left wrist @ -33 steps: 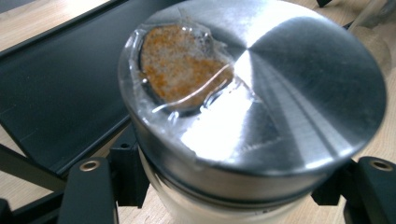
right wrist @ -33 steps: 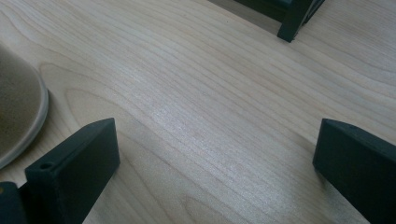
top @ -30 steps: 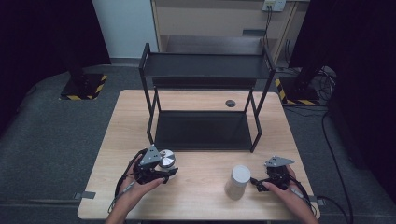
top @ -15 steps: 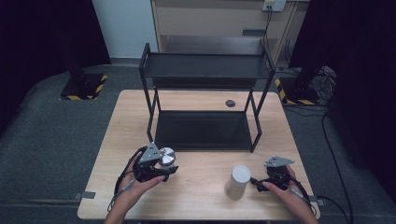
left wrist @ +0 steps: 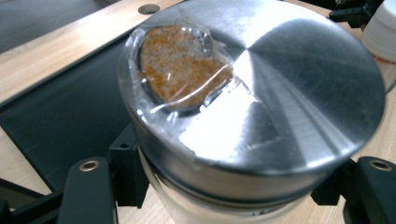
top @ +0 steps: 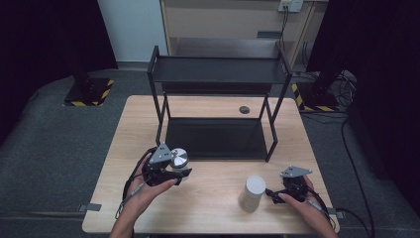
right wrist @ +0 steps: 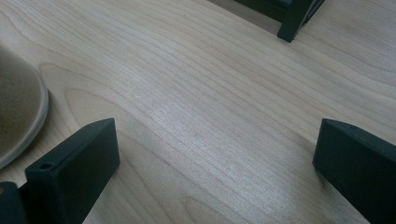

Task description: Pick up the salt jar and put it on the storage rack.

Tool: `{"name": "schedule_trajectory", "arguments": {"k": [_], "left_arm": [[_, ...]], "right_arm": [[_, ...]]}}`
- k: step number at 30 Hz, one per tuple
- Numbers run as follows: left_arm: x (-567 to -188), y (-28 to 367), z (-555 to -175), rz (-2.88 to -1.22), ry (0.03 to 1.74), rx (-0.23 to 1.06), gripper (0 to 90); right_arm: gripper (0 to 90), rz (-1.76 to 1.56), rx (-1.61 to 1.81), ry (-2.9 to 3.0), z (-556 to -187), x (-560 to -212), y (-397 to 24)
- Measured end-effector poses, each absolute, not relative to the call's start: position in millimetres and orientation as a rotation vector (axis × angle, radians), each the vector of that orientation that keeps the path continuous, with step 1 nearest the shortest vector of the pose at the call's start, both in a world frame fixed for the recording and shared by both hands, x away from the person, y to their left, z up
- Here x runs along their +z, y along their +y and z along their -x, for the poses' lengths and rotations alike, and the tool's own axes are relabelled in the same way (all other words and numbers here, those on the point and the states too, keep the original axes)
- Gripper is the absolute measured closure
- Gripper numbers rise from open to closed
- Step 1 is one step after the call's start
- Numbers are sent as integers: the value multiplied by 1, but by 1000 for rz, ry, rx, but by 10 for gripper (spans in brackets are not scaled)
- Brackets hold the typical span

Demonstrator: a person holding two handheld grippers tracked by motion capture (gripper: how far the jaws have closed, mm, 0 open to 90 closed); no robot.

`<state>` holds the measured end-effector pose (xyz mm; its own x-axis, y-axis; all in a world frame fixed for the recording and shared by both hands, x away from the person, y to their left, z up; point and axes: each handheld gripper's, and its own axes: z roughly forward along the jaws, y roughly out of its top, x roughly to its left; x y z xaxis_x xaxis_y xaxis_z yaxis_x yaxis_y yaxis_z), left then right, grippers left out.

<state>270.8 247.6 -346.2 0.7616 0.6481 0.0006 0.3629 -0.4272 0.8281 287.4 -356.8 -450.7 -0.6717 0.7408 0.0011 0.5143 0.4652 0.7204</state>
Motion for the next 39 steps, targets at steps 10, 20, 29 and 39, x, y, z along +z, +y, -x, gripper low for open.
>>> {"name": "schedule_trajectory", "arguments": {"k": [10, 20, 29, 39], "left_arm": [[-315, 245, -279, -2043, 741, 428, 297], [-283, 234, -288, -2041, 700, 443, 298], [-260, 227, -301, -2060, 684, 455, 298], [-229, 222, -310, -2081, 695, 468, 297]], "right_arm": [[13, -1067, 1024, 2406, -287, -451, -357], [13, -1067, 1024, 2406, -287, -451, -357], [13, -1067, 1024, 2406, -287, -451, -357], [14, -1067, 1024, 2406, -287, -451, -357]]}}
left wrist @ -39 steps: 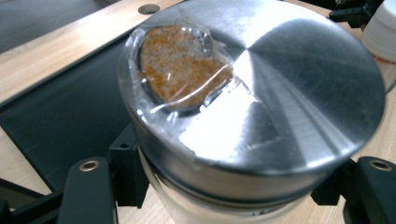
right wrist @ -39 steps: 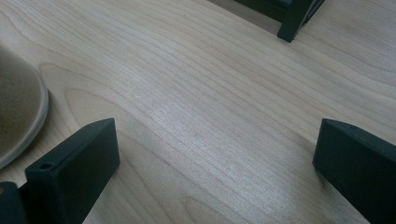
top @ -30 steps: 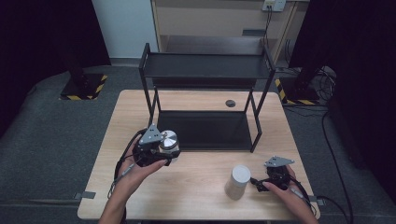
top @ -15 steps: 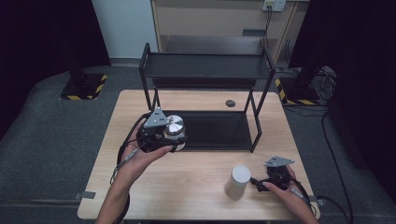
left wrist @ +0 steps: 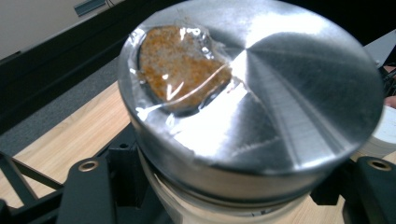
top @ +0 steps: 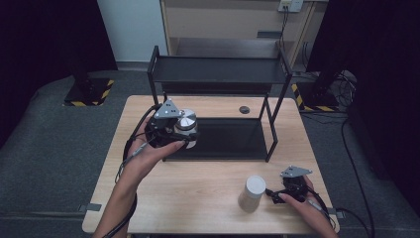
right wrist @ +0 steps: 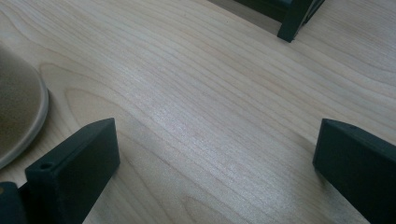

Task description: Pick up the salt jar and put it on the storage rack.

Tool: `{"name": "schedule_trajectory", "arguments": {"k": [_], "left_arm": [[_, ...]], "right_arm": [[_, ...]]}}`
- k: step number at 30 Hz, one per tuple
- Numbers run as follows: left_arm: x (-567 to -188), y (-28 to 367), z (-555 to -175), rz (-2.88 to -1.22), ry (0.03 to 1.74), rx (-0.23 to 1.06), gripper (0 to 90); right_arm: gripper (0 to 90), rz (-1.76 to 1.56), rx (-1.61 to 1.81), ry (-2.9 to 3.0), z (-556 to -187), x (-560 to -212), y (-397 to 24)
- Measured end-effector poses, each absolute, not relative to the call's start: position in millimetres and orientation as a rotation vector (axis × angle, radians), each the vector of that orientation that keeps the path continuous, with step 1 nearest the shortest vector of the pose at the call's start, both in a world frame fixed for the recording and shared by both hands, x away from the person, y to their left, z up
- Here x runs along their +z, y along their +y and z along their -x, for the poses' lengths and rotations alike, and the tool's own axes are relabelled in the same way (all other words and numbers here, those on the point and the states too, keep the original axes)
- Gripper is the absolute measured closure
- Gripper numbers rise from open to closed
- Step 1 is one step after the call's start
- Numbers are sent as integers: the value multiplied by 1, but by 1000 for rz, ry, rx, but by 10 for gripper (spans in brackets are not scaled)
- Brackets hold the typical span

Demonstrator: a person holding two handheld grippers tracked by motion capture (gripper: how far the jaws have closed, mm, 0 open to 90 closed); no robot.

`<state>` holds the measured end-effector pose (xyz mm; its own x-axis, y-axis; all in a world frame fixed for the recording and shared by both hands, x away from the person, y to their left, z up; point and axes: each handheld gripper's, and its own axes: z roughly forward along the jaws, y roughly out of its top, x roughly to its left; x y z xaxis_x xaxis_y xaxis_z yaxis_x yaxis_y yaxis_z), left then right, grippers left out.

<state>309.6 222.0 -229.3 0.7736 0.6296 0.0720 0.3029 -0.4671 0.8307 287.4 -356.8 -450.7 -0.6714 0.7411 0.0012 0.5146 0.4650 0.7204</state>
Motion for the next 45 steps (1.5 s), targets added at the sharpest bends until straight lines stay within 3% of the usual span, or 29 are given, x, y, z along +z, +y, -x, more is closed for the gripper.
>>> {"name": "schedule_trajectory", "arguments": {"k": [45], "left_arm": [[-135, 210, -359, -2088, 653, 503, 297]], "right_arm": [[13, -1069, 1025, 2405, -287, -451, -357]]}}
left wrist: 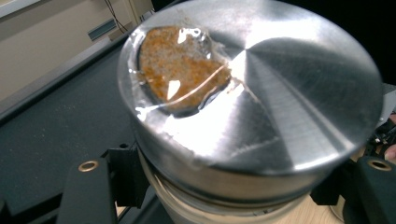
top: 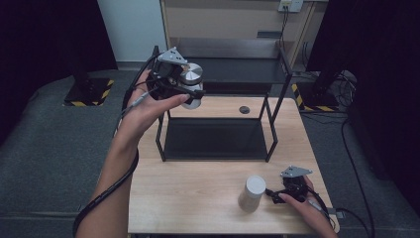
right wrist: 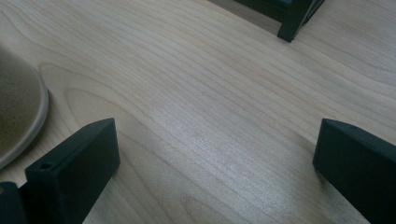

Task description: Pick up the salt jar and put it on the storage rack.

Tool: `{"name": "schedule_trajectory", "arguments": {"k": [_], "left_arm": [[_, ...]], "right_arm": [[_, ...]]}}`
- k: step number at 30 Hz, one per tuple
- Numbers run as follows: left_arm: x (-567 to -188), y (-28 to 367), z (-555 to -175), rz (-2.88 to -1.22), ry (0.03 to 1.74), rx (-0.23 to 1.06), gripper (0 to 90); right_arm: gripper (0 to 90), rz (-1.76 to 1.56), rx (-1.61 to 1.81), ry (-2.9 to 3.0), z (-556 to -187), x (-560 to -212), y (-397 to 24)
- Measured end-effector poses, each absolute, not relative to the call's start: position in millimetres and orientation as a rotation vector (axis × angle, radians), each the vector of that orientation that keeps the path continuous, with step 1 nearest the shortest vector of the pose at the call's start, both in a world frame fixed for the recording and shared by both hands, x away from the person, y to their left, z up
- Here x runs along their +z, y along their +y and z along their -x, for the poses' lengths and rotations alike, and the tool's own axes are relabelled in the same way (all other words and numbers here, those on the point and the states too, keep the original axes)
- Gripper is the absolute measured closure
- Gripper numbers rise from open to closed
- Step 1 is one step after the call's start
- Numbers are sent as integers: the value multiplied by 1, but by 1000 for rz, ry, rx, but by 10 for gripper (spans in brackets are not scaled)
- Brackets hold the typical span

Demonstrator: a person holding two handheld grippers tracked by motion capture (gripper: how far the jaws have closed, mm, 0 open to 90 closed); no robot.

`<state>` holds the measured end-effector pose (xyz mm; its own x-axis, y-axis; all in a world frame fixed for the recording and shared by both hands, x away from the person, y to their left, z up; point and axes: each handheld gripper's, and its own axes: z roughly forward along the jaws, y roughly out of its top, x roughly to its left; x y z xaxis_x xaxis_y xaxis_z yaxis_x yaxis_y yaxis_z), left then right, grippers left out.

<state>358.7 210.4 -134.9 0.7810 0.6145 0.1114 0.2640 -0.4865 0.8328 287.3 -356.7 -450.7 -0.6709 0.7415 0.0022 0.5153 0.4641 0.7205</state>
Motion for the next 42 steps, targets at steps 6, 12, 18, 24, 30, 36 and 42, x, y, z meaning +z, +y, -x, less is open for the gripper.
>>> {"name": "schedule_trajectory", "arguments": {"k": [6, 12, 18, 24, 30, 36, 42], "left_arm": [[-130, 213, -366, -2082, 641, 497, 297], [-124, 211, -375, -2074, 649, 504, 297], [-119, 210, -383, -2063, 651, 514, 297], [-114, 209, -392, -2048, 666, 532, 297], [-112, 208, -399, -2033, 676, 549, 297], [-113, 208, -408, -2021, 698, 556, 297], [-114, 202, -416, -2041, 702, 578, 297]], "right_arm": [[14, -1067, 1024, 2405, -287, -451, -357], [14, -1067, 1024, 2405, -287, -451, -357], [13, -1066, 1025, 2405, -287, -451, -357], [14, -1067, 1025, 2405, -287, -451, -357], [14, -1067, 1025, 2406, -287, -451, -357], [14, -1067, 1023, 2407, -287, -451, -357], [14, -1067, 1024, 2406, -287, -451, -357]]}}
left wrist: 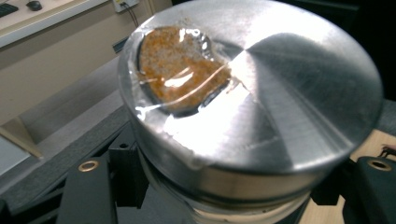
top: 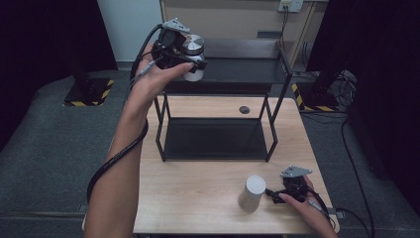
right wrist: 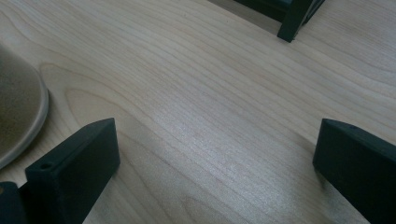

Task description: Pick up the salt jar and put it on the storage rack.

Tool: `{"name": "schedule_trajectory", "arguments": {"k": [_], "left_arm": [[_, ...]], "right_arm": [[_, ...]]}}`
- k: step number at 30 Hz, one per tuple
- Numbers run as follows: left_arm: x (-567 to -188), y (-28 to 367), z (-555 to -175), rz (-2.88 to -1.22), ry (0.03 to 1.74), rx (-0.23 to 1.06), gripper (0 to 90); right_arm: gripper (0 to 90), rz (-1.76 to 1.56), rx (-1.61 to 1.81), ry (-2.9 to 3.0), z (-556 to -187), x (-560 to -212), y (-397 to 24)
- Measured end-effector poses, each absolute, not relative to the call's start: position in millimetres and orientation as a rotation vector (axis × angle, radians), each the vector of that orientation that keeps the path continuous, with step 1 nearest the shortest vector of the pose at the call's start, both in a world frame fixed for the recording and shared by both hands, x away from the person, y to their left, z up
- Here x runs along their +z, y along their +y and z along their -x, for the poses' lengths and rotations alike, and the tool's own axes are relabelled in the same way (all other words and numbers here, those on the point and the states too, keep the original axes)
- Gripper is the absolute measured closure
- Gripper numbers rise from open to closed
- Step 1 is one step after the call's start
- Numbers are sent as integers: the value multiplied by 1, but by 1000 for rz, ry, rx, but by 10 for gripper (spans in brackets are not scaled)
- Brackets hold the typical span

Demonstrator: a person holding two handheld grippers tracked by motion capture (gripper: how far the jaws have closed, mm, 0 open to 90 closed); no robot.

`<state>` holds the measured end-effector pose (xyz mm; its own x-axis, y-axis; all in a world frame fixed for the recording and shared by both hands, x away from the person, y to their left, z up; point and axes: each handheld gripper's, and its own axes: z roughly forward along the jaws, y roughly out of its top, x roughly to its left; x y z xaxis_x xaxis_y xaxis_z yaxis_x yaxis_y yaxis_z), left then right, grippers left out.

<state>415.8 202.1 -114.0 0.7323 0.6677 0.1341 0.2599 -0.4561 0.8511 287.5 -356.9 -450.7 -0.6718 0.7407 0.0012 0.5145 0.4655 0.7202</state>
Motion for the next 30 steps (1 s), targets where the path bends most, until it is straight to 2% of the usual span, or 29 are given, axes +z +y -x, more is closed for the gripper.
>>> {"name": "schedule_trajectory", "arguments": {"k": [30], "left_arm": [[-132, 204, -453, -2038, 781, 543, 297]], "right_arm": [[17, -1066, 1028, 2407, -287, -451, -358]]}}
